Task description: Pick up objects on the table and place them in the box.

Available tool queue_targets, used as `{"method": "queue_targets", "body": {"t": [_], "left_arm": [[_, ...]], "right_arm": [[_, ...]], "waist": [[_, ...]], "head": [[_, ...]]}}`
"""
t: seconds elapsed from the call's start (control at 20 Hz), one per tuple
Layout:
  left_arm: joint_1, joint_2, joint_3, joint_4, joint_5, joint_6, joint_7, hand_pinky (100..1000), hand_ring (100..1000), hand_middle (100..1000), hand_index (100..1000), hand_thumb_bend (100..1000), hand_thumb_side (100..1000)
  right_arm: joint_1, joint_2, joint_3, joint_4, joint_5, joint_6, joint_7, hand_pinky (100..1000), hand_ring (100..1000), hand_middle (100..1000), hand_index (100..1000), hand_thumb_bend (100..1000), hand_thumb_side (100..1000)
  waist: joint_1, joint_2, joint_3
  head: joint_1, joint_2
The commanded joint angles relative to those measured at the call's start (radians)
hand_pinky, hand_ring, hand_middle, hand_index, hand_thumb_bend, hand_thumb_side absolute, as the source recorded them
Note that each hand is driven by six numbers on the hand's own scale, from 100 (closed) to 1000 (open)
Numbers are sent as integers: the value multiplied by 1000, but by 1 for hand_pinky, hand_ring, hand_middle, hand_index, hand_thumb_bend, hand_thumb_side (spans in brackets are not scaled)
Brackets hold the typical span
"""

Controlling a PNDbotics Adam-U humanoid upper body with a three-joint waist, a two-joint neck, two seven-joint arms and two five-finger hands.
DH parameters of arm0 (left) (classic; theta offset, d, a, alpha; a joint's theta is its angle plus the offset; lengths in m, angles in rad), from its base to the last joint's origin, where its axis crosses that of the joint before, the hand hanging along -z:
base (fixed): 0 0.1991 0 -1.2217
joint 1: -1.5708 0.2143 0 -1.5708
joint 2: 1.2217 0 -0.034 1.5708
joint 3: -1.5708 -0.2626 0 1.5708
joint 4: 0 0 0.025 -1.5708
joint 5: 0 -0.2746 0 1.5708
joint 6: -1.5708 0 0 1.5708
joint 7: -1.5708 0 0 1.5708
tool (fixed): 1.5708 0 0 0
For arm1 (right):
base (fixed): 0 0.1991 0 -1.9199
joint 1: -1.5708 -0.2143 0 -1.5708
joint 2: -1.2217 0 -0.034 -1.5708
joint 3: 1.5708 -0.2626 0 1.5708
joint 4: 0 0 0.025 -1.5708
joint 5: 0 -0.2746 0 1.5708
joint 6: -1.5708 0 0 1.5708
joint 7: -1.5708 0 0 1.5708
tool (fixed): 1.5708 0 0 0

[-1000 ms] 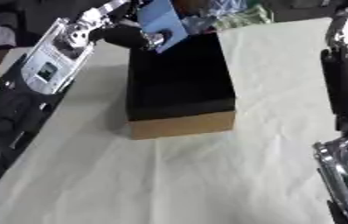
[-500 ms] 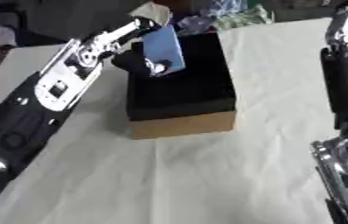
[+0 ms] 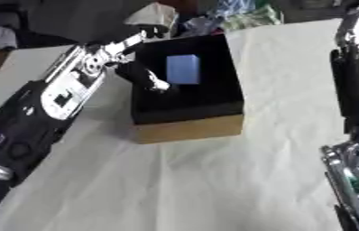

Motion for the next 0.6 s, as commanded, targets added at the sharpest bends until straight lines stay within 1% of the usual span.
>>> {"method": "queue_targets", "body": {"t": [0.05,0.1,0.15,0.2,0.25,0.3,0.6], "left_arm": [[-10,19,43,-64,46,18,51,1000,953,869,978,458,397],[-7,24,55,-90,72,30,75,1000,937,850,965,364,415],[-4,30,65,-116,100,43,98,1000,937,850,965,364,415],[-1,37,82,-151,131,57,132,1000,913,817,939,180,462],[4,45,95,-187,166,74,168,1000,908,811,934,158,471],[8,54,108,-225,206,90,207,1000,888,785,911,100,483],[49,122,167,-429,478,170,393,1000,837,747,888,100,502]], "right_arm": [[-12,-2,-7,-16,4,-3,1,743,650,597,811,100,585],[-11,-2,-8,-16,4,-3,1,743,650,597,811,100,584],[-11,-2,-9,-16,5,-3,1,743,650,597,811,100,584],[-10,-3,-10,-16,6,-2,0,743,650,597,811,100,584],[-9,-3,-11,-16,6,-2,-1,743,651,598,811,100,584],[-9,-4,-12,-16,7,-1,-1,743,651,598,811,100,583],[-4,-6,-21,-16,13,4,-6,744,651,598,810,100,581]], "waist": [[-10,-28,4],[-10,-29,5],[-11,-30,6],[-12,-31,8],[-13,-32,10],[-15,-33,12],[-26,-42,28]], "head": [[-4,3],[-5,4],[-6,5],[-8,8],[-9,10],[-12,13],[-26,22]]}}
